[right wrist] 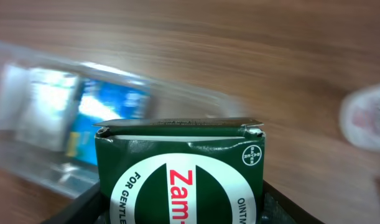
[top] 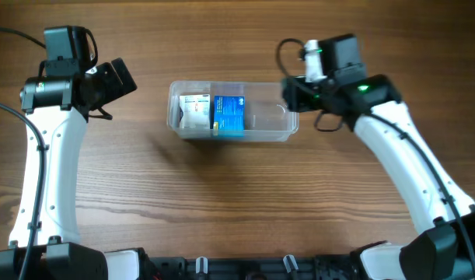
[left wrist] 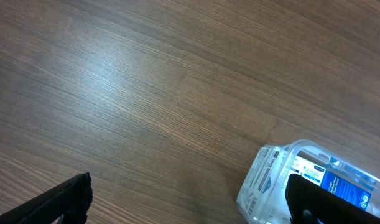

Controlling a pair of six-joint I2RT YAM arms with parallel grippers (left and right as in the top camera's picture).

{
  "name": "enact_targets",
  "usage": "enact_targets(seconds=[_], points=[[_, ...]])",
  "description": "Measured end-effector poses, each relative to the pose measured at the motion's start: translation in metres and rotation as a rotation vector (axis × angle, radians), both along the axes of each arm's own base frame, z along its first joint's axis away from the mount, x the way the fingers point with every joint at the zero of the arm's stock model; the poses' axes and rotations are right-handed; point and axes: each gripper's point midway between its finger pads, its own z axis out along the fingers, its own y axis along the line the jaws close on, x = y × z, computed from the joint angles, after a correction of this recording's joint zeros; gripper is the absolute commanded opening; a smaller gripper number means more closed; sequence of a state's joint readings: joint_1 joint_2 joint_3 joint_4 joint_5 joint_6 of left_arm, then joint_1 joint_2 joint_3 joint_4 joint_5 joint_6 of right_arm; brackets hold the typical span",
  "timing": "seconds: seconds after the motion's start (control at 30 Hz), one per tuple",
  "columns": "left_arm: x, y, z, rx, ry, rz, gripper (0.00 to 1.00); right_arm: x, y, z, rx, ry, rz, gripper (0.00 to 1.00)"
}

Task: Pack container
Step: 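Lift the Zam-Buk tin and carry it left toward the container, then lower the tin into the container and open the right gripper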

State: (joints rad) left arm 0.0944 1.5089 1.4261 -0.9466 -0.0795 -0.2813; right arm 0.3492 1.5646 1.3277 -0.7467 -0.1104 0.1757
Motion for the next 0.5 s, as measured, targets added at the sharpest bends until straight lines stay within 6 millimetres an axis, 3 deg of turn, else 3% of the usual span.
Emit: enact_targets(seconds=[0.13, 0.3, 0.5], points=[[0.000, 0.000, 0.000, 0.000, 0.000, 0.000, 1.00, -0.006, 0.044, 0.010, 0.049, -0.044, 0.034, 0.48], [0.000, 0.000, 0.000, 0.000, 0.000, 0.000, 1.00, -0.006, 0.077, 0.018, 0.098, -0.095, 0.021, 0.48], [0.000, 0.000, 0.000, 0.000, 0.000, 0.000, 1.00, -0.003, 0.095, -0.020, 0.054, -0.040, 0.013, 0.49]])
